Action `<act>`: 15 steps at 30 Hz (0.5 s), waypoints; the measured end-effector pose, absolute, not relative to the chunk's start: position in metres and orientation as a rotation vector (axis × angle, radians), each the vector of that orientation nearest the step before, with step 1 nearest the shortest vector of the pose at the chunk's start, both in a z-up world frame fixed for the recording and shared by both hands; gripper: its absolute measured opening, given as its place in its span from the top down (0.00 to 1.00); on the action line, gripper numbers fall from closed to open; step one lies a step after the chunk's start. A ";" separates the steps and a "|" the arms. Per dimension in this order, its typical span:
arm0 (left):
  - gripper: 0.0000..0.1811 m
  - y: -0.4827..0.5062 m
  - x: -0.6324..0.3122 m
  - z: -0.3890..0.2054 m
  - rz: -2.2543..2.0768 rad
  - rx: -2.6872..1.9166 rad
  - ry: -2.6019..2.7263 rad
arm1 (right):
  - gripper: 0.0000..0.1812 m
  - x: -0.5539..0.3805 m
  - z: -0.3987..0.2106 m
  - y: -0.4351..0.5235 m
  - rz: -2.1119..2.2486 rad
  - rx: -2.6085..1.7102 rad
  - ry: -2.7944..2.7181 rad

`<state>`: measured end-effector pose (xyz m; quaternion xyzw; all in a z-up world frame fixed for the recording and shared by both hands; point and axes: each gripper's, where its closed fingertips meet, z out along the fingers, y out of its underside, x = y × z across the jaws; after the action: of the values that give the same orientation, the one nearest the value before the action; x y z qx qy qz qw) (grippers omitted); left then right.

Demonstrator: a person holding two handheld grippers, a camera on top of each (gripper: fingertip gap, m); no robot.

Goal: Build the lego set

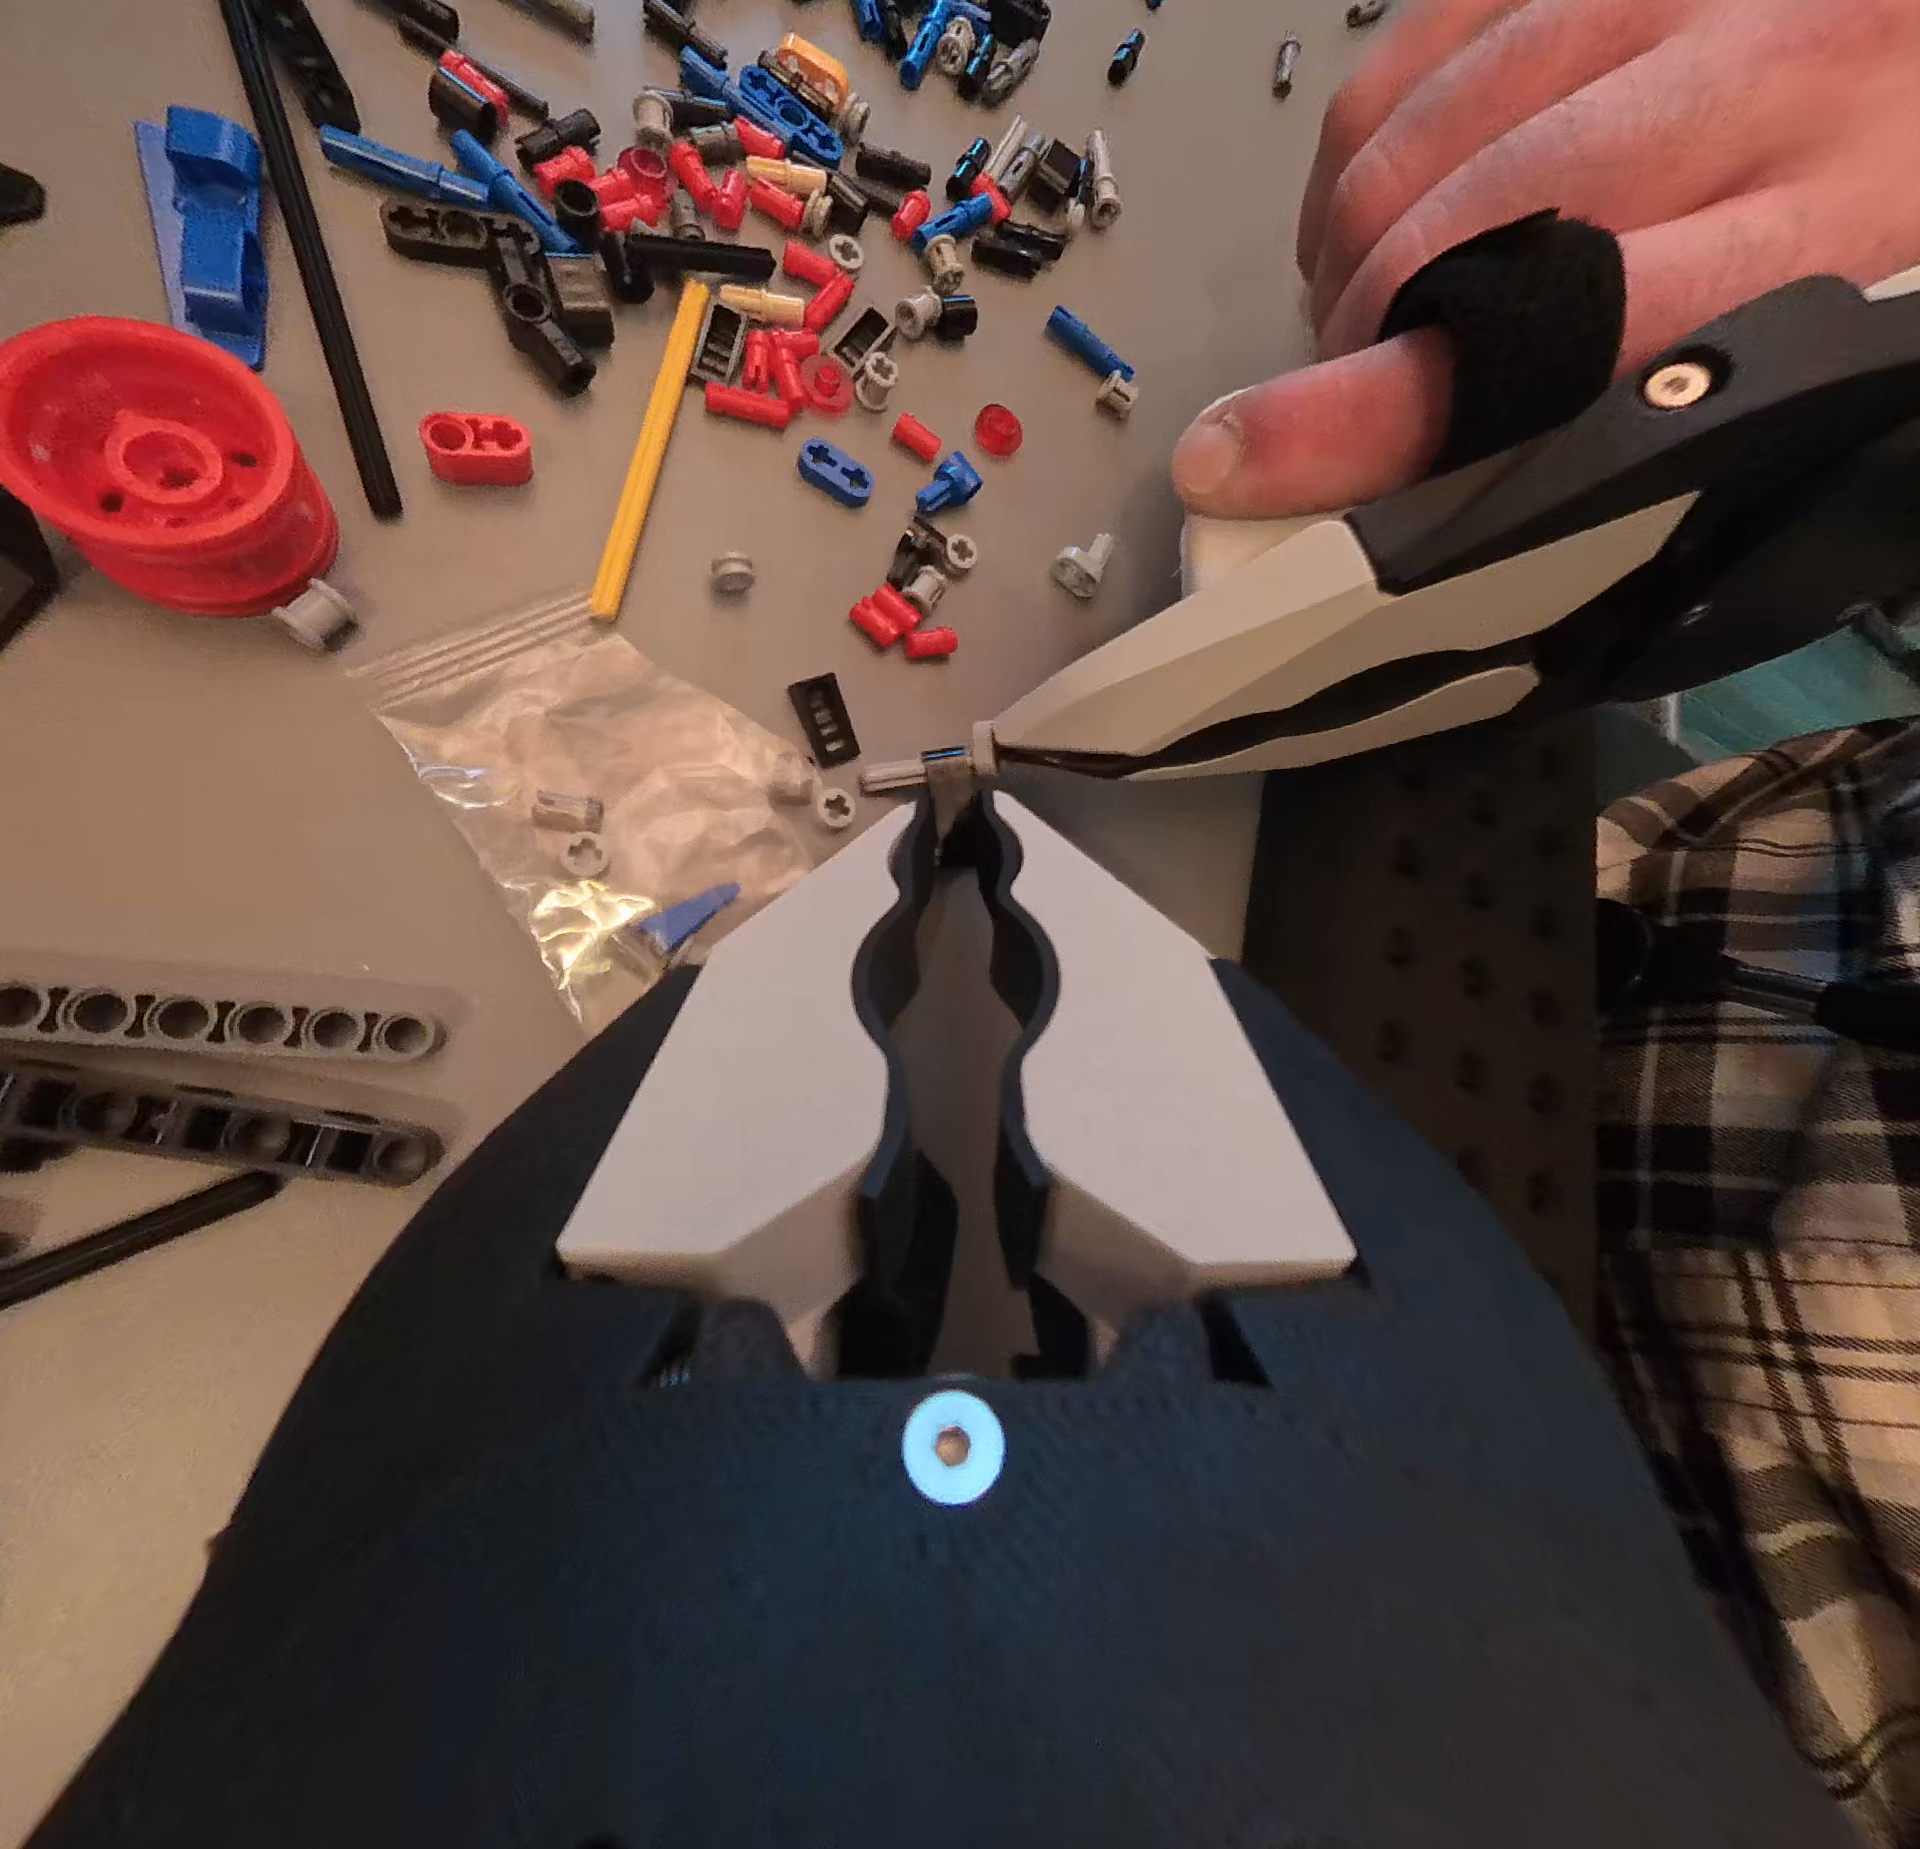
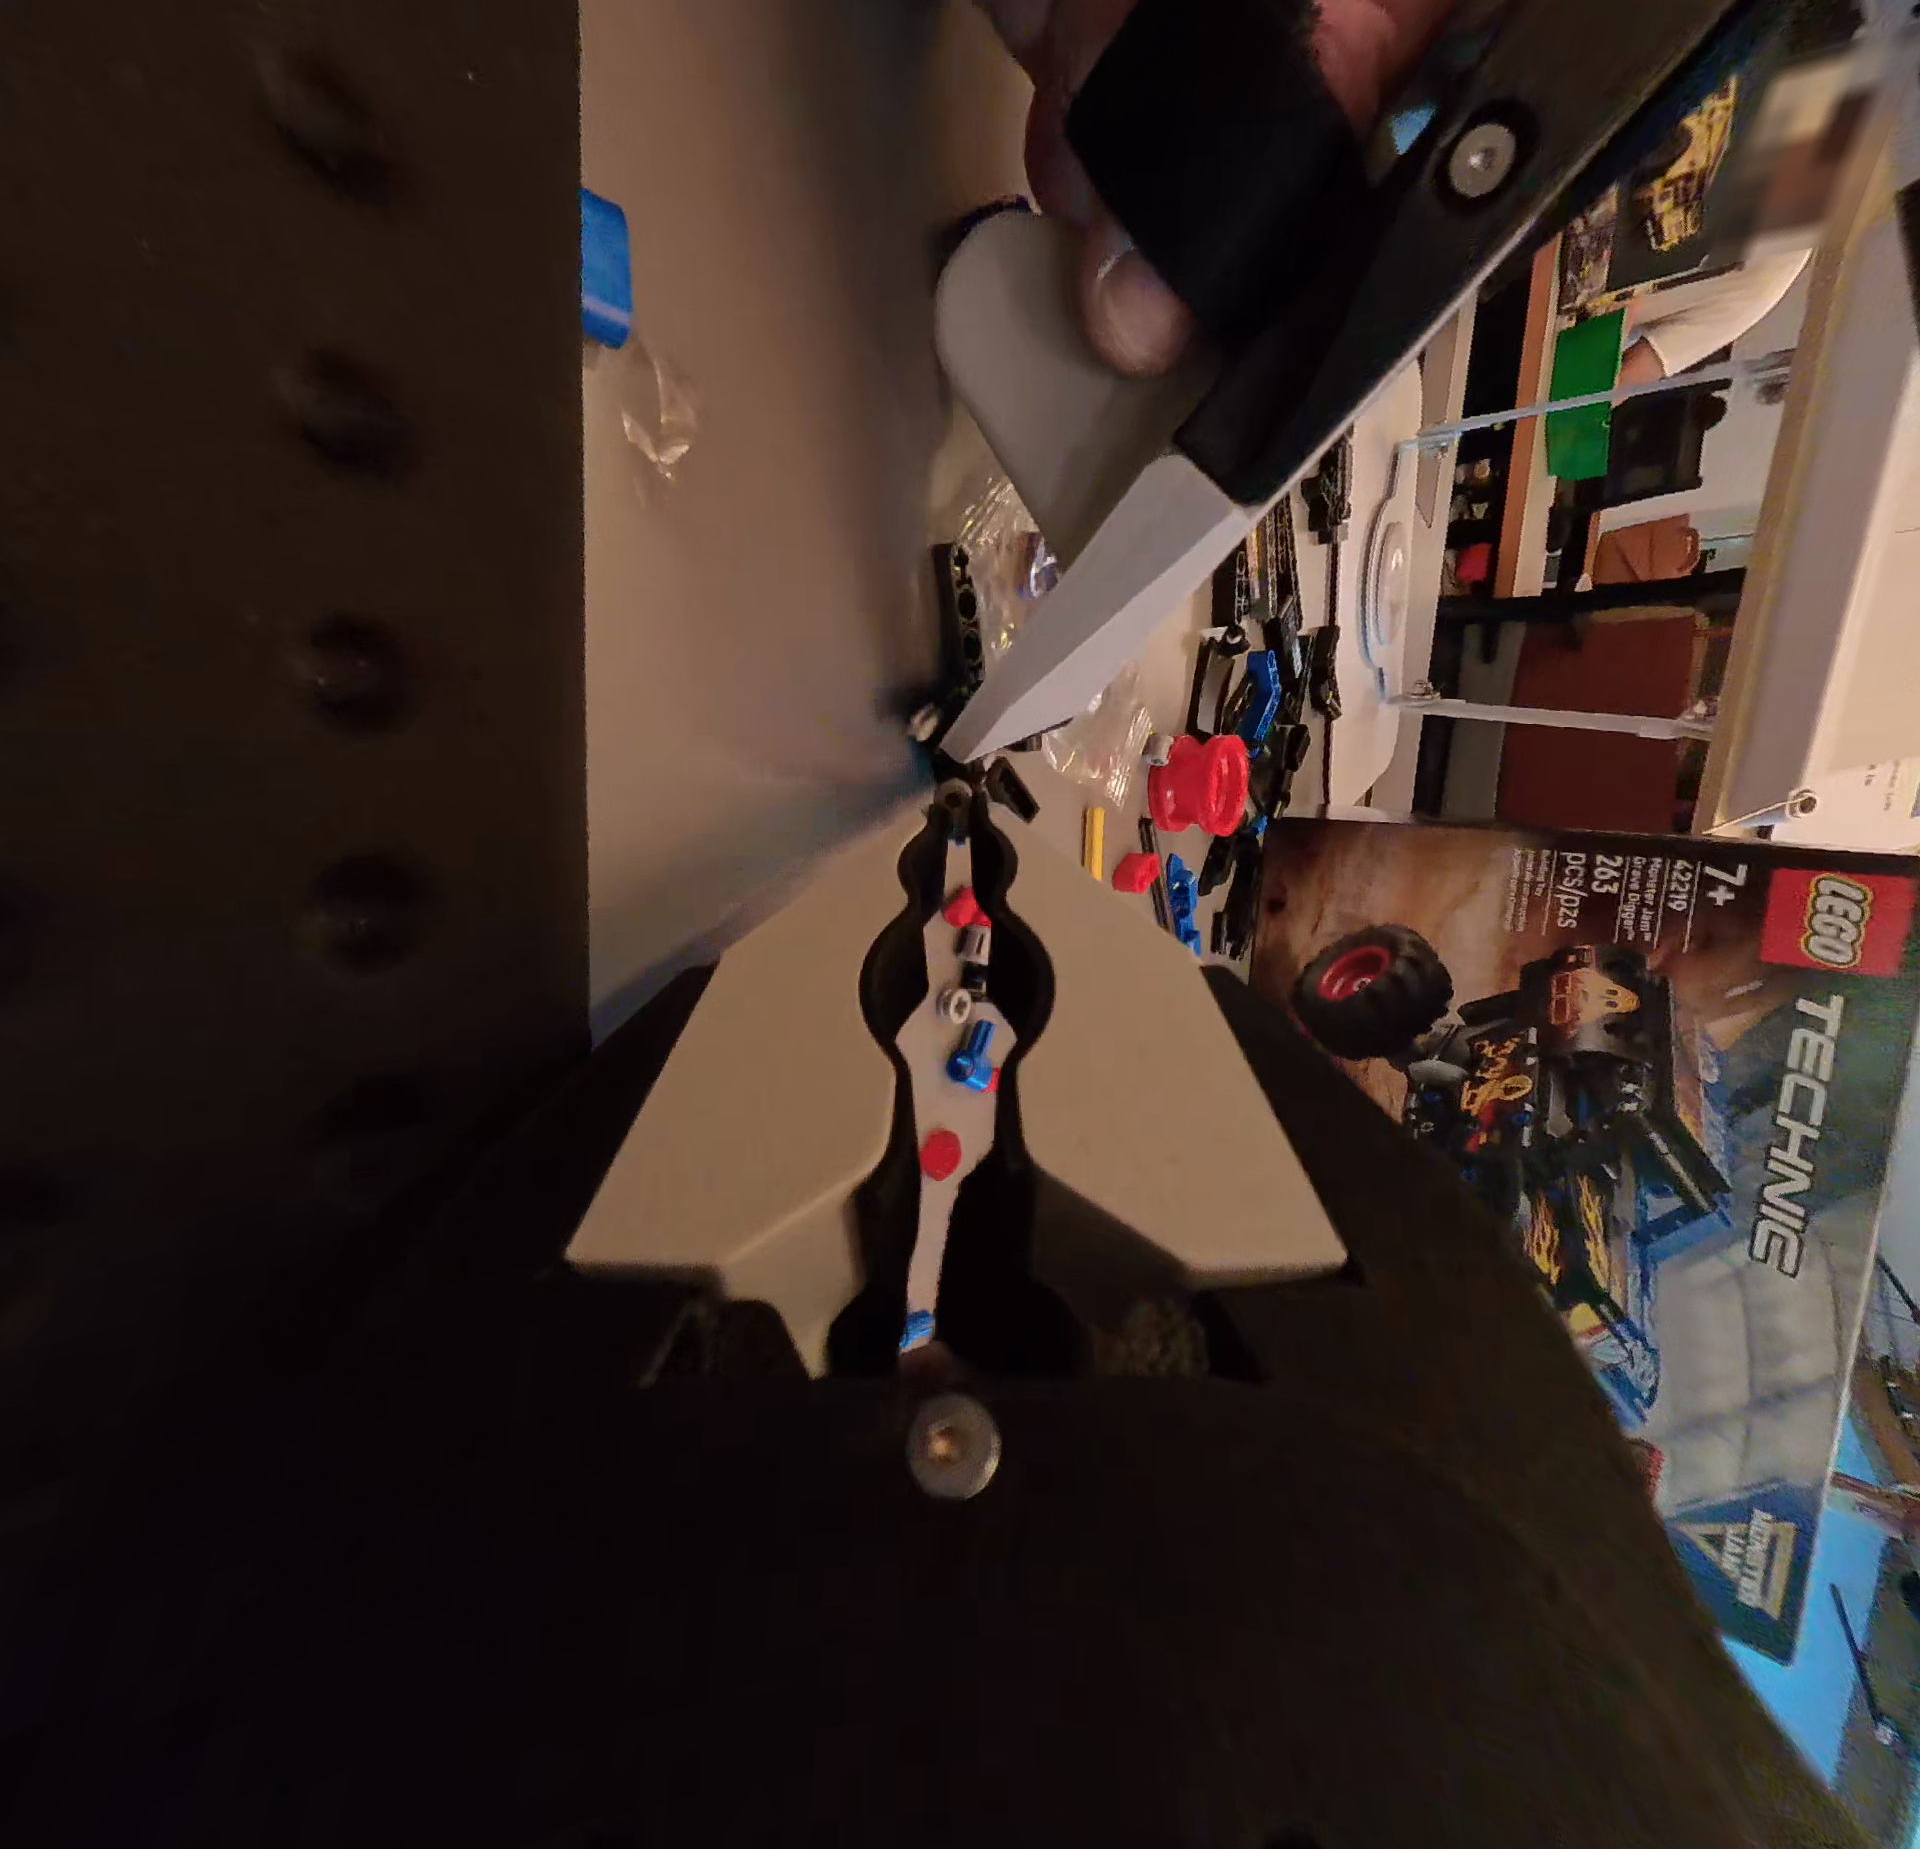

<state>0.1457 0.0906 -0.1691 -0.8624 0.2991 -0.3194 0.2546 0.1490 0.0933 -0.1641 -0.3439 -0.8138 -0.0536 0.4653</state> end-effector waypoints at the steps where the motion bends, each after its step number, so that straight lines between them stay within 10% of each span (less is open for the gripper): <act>1: 0.97 0.091 0.146 -0.169 -0.888 -2.341 0.795 | 0.98 0.149 -0.164 0.094 -0.124 -0.853 -1.992; 15: 0.97 0.095 0.145 -0.148 -1.132 -2.215 0.673 | 0.98 0.146 -0.145 0.101 -0.055 -0.653 -1.876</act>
<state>0.1448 0.0948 -0.1480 -0.8254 0.2510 -0.4220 0.2786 0.1464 0.1009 -0.1449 -0.2754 -0.7912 -0.0232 0.5455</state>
